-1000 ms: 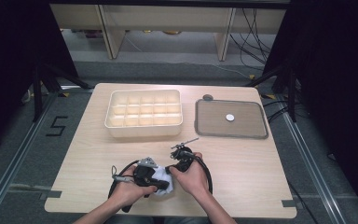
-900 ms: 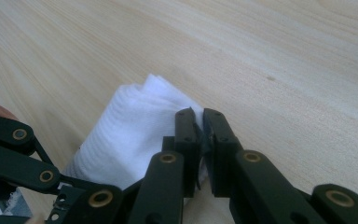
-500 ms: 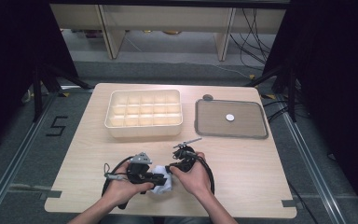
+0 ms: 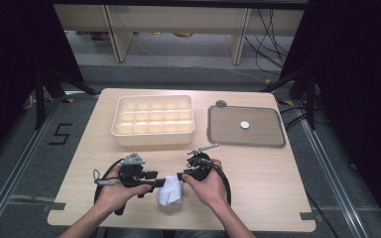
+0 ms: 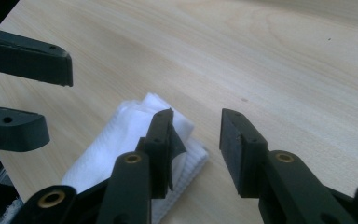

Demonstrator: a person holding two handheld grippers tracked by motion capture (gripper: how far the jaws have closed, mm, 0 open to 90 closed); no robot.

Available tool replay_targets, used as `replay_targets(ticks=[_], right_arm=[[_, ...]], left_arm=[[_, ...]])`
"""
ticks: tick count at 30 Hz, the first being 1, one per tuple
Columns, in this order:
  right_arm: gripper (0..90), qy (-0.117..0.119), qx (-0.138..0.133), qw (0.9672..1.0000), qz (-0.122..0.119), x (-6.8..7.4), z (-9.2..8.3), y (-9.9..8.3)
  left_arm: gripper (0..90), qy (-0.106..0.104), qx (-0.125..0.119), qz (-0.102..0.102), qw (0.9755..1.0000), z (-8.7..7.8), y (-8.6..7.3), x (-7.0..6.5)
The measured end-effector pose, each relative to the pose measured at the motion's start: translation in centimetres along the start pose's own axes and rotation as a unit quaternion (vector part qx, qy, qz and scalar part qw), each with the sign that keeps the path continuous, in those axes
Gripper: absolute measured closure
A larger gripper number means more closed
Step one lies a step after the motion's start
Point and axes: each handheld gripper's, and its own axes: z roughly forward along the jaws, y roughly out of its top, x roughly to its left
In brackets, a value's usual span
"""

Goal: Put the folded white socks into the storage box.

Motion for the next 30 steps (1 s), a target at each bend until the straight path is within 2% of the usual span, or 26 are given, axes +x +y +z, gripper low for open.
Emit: replay_targets(ticks=[4, 5, 6, 7, 9, 12, 13, 15, 16, 17, 19, 22, 23, 24, 29, 30], right_arm=[[61.9, 0.001, -0.004, 1.0, 0.008, -0.2, -0.5, 0.0], [61.4, -0.005, -0.002, 0.9998, 0.017, -0.1, -0.6, 0.0], [61.0, 0.001, -0.007, 0.9999, 0.013, -0.2, -0.7, -0.1], [60.5, 0.003, -0.009, 0.9998, 0.015, -0.2, -0.8, -0.1], [59.8, 0.004, -0.009, 0.9998, 0.015, -0.4, -1.0, -0.2], [59.1, 0.002, -0.013, 0.9996, 0.026, -0.7, -1.4, -0.4], [58.9, 0.007, -0.01, 0.9997, 0.02, -1.0, -1.5, -0.5], [58.4, 0.004, -0.007, 0.9996, 0.027, -1.1, -1.5, -0.6], [58.1, 0.003, 0.0, 0.9995, 0.032, -1.2, -1.6, -0.7], [57.8, 0.004, -0.004, 0.9996, 0.027, -1.3, -1.6, -0.8], [57.4, 0.002, -0.003, 0.9995, 0.032, -1.5, -1.6, -0.9], [57.2, 0.007, -0.007, 0.9995, 0.031, -1.8, -1.8, -1.2], [57.2, 0.0, -0.003, 0.9993, 0.037, -1.8, -2.0, -1.3], [57.1, 0.002, -0.016, 0.9991, 0.04, -1.8, -2.0, -1.4], [57.0, -0.003, -0.014, 0.9985, 0.052, -2.1, -2.3, -1.8], [57.0, -0.001, -0.014, 0.9988, 0.047, -2.2, -2.3, -1.9]], left_arm=[[45.8, 0.005, 0.002, -0.014, 0.9999, 0.2, -0.3, 0.2], [44.6, 0.006, -0.003, -0.019, 0.9998, 0.3, -0.4, 0.2], [43.5, 0.009, 0.005, -0.023, 0.9997, 0.2, -0.4, 0.3], [42.5, 0.0, 0.005, -0.029, 0.9996, 0.3, -0.5, 0.4], [40.7, 0.006, 0.008, -0.043, 0.999, 0.5, -0.8, 0.7], [38.8, 0.002, 0.02, -0.059, 0.9981, 0.8, -1.1, 1.2], [38.1, 0.001, 0.021, -0.064, 0.9977, 0.9, -1.2, 1.2], [36.9, -0.003, 0.026, -0.071, 0.9971, 1.2, -1.4, 1.3], [36.2, 0.003, 0.027, -0.072, 0.997, 1.3, -1.5, 1.2], [35.5, 0.003, 0.031, -0.071, 0.997, 1.4, -1.5, 1.2], [34.5, -0.007, 0.035, -0.075, 0.9966, 1.6, -1.6, 1.2], [33.5, -0.01, 0.039, -0.081, 0.9959, 1.9, -1.8, 1.1], [33.3, -0.006, 0.042, -0.084, 0.9956, 1.9, -1.8, 1.1], [33.1, -0.003, 0.042, -0.085, 0.9955, 2.0, -1.8, 1.1], [32.8, -0.005, 0.042, -0.09, 0.9951, 2.2, -1.9, 1.1], [32.7, -0.005, 0.042, -0.091, 0.995, 2.2, -1.9, 1.1]])
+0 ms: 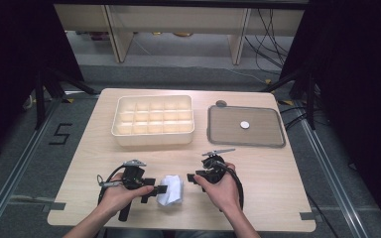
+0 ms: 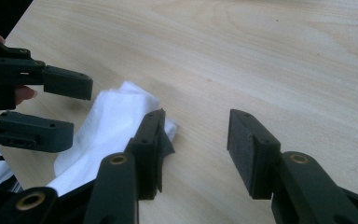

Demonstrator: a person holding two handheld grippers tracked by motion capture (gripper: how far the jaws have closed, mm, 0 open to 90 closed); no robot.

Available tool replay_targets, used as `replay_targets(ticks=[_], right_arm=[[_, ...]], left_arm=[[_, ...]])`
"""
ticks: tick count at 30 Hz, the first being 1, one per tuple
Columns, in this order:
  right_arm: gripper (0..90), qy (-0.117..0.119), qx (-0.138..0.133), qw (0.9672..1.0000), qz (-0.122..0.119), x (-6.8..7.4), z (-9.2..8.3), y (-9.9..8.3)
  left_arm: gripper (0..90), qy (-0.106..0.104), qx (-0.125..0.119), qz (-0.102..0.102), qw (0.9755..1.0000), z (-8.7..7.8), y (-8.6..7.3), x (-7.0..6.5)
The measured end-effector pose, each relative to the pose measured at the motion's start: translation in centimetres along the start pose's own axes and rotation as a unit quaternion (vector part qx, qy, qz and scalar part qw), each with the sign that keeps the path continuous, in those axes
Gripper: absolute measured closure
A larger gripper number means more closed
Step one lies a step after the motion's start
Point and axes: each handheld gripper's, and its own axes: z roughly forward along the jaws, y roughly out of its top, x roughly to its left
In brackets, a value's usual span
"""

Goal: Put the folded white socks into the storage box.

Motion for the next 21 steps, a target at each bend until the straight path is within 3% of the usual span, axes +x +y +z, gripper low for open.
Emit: replay_targets(ticks=[2, 4, 6, 9, 21], right_arm=[[57.0, 0.001, 0.005, 0.9999, 0.01, 0.0, -0.1, -0.1], [56.9, 0.002, -0.008, 1.0, 0.002, -0.2, -0.1, -0.2], [57.0, -0.001, 0.002, 0.9999, 0.015, -0.2, -0.3, -0.2], [56.9, -0.005, 0.002, 0.9999, 0.009, -0.3, -0.3, -0.3], [56.7, 0.001, 0.0, 0.9998, 0.018, -0.2, -0.5, -0.6]], left_arm=[[32.8, 0.0, 0.003, 0.0, 1.0, 0.1, 0.0, 0.0], [32.8, -0.008, 0.006, -0.002, 0.9999, 0.1, 0.0, 0.1], [32.7, -0.008, 0.007, -0.002, 0.9999, 0.3, 0.0, 0.1], [32.7, 0.001, 0.01, -0.002, 1.0, 0.5, 0.0, 0.0], [32.4, -0.002, 0.027, 0.0, 0.9996, 1.1, 0.1, -0.3]])
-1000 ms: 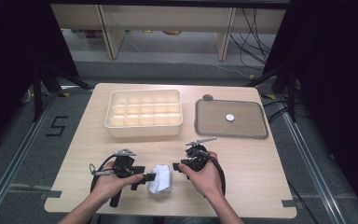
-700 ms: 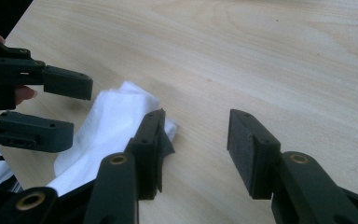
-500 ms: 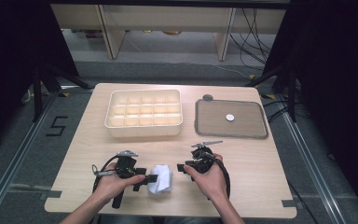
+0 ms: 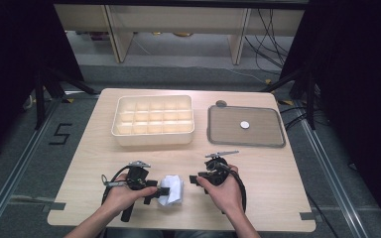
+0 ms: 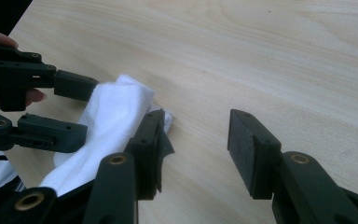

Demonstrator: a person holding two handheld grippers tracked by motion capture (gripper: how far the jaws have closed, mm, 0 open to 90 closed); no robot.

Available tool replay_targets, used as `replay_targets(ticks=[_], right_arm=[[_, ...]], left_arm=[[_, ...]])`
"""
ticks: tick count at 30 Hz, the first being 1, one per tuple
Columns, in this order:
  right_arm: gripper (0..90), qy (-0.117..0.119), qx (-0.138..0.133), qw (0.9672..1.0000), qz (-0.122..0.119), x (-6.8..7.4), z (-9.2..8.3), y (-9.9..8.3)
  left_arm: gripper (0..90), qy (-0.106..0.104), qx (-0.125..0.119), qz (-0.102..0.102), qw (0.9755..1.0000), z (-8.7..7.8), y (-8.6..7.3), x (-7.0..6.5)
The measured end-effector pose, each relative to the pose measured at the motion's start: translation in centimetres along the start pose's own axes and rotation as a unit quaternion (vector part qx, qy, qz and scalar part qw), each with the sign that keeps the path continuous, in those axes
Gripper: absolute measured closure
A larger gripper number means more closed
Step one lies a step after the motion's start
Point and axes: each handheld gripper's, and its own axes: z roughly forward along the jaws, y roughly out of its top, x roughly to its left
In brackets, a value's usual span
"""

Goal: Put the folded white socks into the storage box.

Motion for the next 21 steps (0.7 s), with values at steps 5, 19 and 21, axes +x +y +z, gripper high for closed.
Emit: replay_targets(ticks=[5, 19, 21], right_arm=[[56.7, 0.0, -0.002, 1.0, 0.0, 0.04, 0.0, 0.0], [56.6, 0.005, -0.004, 0.9999, -0.013, -0.03, 0.13, 0.09], [56.6, 0.011, 0.005, 0.9999, 0.002, 0.2, -0.04, 0.1]], left_arm=[[32.0, 0.009, 0.01, 0.002, 0.9999, 0.24, 0.07, -0.12], [32.0, -0.009, 0.011, -0.015, 0.9998, 0.81, 0.72, -0.27], [31.9, -0.017, 0.011, -0.017, 0.9996, 0.95, 0.82, -0.1]])
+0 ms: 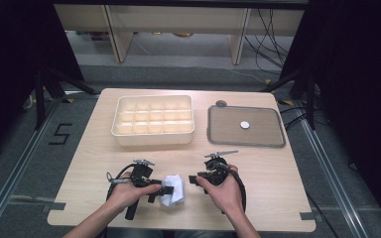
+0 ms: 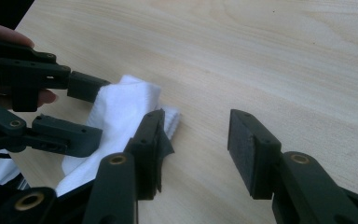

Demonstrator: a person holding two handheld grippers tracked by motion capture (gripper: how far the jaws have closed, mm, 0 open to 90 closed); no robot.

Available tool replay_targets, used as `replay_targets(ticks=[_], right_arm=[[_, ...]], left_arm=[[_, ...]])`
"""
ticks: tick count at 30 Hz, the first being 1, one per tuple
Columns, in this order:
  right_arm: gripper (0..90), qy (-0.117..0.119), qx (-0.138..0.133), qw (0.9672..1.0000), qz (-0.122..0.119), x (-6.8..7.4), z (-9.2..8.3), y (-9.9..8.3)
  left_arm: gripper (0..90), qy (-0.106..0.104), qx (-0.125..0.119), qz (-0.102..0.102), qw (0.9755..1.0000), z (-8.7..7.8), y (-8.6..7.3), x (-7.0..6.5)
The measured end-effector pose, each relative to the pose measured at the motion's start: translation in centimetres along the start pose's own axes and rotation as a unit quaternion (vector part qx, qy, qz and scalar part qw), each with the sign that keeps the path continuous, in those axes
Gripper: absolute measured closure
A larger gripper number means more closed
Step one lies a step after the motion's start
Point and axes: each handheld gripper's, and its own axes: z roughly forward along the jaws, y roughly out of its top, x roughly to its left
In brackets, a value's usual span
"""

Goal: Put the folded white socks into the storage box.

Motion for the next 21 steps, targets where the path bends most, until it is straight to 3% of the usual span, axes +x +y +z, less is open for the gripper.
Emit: replay_targets(ticks=[2, 7, 13, 14, 20, 21], right_arm=[[56.6, 0.002, -0.002, 0.9999, -0.014, -0.3, 0.1, 0.1], [56.6, -0.01, -0.002, 0.9999, -0.007, -0.1, 0.3, 0.0], [56.5, 0.009, 0.009, 0.9999, -0.011, -0.2, 0.5, -0.1], [56.5, -0.001, 0.008, 0.9999, -0.013, -0.1, 0.5, -0.1], [59.6, 0.005, 0.041, 0.9991, -0.008, -0.1, 1.0, -0.3], [61.0, 0.01, 0.045, 0.9989, 0.003, 0.2, 1.0, -0.4]], left_arm=[[31.9, 0.008, 0.002, -0.005, 1.0, 0.1, 0.1, -0.1], [32.0, 0.004, 0.004, -0.011, 0.9999, 0.3, 0.0, -0.1], [31.9, -0.002, 0.003, -0.019, 0.9998, 0.6, 0.3, -0.3], [31.8, -0.002, 0.003, -0.018, 0.9998, 0.6, 0.3, -0.3], [30.8, -0.006, 0.006, -0.016, 0.9998, 0.9, 0.3, -0.4], [30.7, -0.004, 0.009, -0.014, 0.9998, 0.9, 0.3, -0.5]])
